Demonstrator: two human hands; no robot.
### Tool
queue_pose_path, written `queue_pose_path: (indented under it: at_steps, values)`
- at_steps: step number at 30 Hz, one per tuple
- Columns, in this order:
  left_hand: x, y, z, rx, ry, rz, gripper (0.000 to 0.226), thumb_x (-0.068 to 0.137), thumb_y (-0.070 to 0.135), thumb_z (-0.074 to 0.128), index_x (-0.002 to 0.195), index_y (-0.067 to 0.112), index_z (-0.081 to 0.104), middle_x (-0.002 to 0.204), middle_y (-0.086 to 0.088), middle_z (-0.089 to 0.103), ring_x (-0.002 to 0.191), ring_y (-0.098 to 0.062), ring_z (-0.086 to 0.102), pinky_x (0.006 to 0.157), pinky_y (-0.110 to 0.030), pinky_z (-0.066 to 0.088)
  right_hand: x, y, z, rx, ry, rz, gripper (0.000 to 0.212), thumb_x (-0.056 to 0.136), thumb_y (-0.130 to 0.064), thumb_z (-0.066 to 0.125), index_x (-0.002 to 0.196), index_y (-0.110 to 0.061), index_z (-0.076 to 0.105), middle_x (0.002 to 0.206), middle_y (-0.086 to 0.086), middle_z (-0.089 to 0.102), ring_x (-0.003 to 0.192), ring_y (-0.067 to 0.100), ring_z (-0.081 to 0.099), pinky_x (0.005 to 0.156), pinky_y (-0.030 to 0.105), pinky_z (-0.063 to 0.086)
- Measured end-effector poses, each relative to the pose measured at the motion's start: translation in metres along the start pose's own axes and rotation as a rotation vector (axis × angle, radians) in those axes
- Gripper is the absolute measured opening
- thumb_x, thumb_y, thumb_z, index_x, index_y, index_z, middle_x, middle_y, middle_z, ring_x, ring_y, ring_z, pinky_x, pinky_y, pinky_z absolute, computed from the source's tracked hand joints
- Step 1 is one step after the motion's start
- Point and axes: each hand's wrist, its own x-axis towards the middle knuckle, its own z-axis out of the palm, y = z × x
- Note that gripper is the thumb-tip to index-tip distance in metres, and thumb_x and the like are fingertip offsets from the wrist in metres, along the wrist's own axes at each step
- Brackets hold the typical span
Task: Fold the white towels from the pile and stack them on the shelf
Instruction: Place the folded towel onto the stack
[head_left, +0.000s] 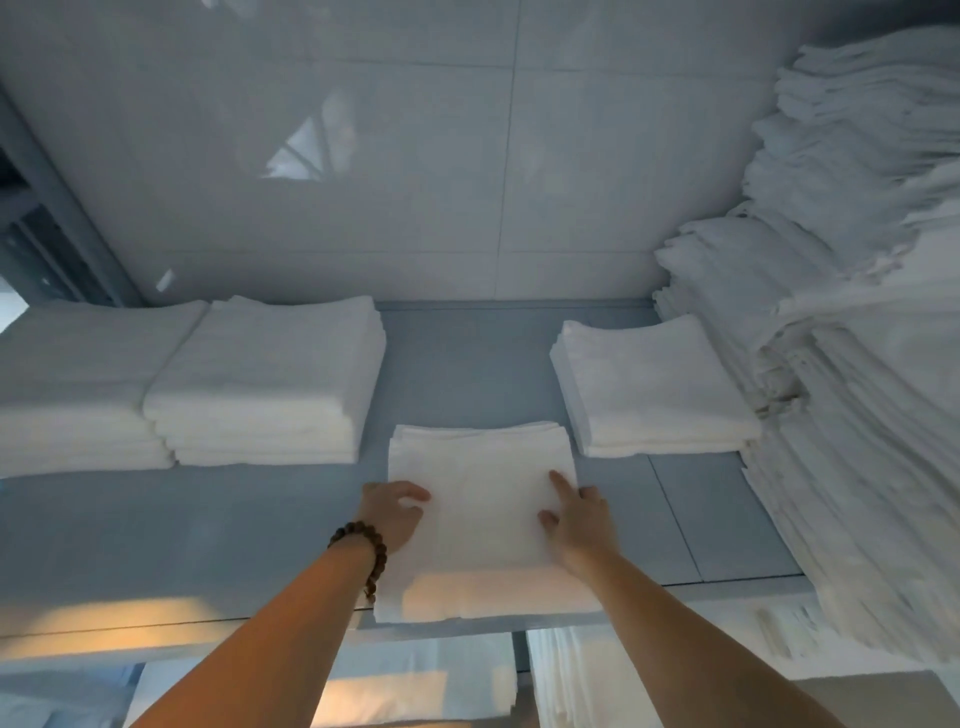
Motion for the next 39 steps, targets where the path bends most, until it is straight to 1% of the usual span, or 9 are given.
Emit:
queue_pose_path:
  at_steps: [2,3,5,8,13,19,27,34,39]
  values:
    - [-0.002,-0.001,0.000,-0.004,-0.012,-0.013,0.027,0.083,0.002,0.057,0.086,0.026,0.069,0.118,-0.017,0.055,0.074,-0.021,0.060,0.053,-0.013,0.043,0.002,0.001,-0.002,0.017,-0.012,0.006,0.056,0.094,-0.037,0.046,0.146,-0.035,0.023,0.131,0.014,0.041,0.119,0.033,0.044,0.102,0.038,0.039]
    - [-0.003,-0.003,0.001,0.005,-0.011,-0.014,0.026,0.084,0.004,0.058,0.089,0.027,0.069,0.121,-0.015,0.052,0.075,-0.019,0.058,0.053,-0.011,0.041,0.003,0.002,-0.004,0.044,-0.021,0.006,0.056,0.094,-0.037,0.047,0.145,-0.036,0.025,0.129,0.014,0.042,0.117,0.033,0.046,0.101,0.037,0.040]
    - [-0.007,-0.006,0.004,0.042,0.012,0.003,0.025,0.086,0.008,0.058,0.095,0.029,0.067,0.130,-0.011,0.038,0.084,-0.016,0.052,0.065,-0.009,0.039,0.005,0.003,-0.007,0.118,-0.041,0.002,0.057,0.092,-0.035,0.051,0.144,-0.035,0.028,0.126,0.014,0.042,0.112,0.032,0.052,0.098,0.034,0.042]
    - [-0.012,-0.008,0.012,0.104,0.050,0.046,0.024,0.087,0.011,0.057,0.099,0.031,0.063,0.134,-0.009,0.029,0.093,-0.016,0.046,0.086,-0.018,0.038,0.005,0.005,-0.009,0.154,-0.052,-0.024,0.057,0.091,-0.033,0.053,0.143,-0.035,0.029,0.126,0.012,0.040,0.107,0.030,0.056,0.094,0.032,0.045]
    - [-0.021,-0.009,0.025,0.196,0.055,0.088,0.032,0.088,0.015,0.054,0.117,0.029,0.059,0.144,0.000,0.019,0.090,-0.017,0.052,0.084,-0.021,0.043,0.002,0.005,-0.007,0.080,-0.035,-0.082,0.053,0.096,-0.028,0.046,0.144,-0.034,0.027,0.133,0.010,0.035,0.110,0.031,0.054,0.094,0.035,0.046]
    - [-0.031,0.004,0.045,0.265,0.048,0.082,0.036,0.092,0.017,0.050,0.127,0.028,0.051,0.153,-0.002,0.006,0.110,-0.024,0.056,0.096,-0.026,0.042,0.007,0.019,-0.014,0.045,0.003,-0.104,0.050,0.097,-0.022,0.043,0.144,-0.033,0.029,0.133,0.011,0.035,0.115,0.030,0.050,0.097,0.036,0.044]
    - [-0.036,0.017,0.065,0.323,0.074,0.049,0.038,0.093,0.017,0.048,0.130,0.029,0.047,0.154,0.000,0.001,0.121,-0.025,0.049,0.103,-0.029,0.038,0.021,0.041,-0.023,0.052,-0.092,-0.147,0.052,0.097,-0.029,0.044,0.145,-0.035,0.026,0.134,0.012,0.036,0.116,0.030,0.051,0.099,0.035,0.043]
    - [-0.045,0.029,0.080,0.359,0.132,-0.023,0.038,0.091,0.014,0.047,0.126,0.029,0.048,0.152,0.001,0.004,0.118,-0.025,0.048,0.103,-0.032,0.040,0.025,0.049,-0.025,0.066,-0.098,-0.226,0.051,0.097,-0.025,0.042,0.145,-0.036,0.027,0.134,0.013,0.038,0.119,0.028,0.049,0.100,0.032,0.040]
    - [-0.049,0.038,0.084,0.361,0.173,-0.094,0.046,0.090,0.005,0.039,0.131,0.026,0.045,0.155,0.004,0.005,0.133,-0.023,0.032,0.108,-0.035,0.034,0.025,0.047,-0.030,0.130,-0.072,-0.329,0.046,0.095,-0.015,0.041,0.137,-0.031,0.042,0.141,0.006,0.038,0.120,0.021,0.048,0.095,0.021,0.035]
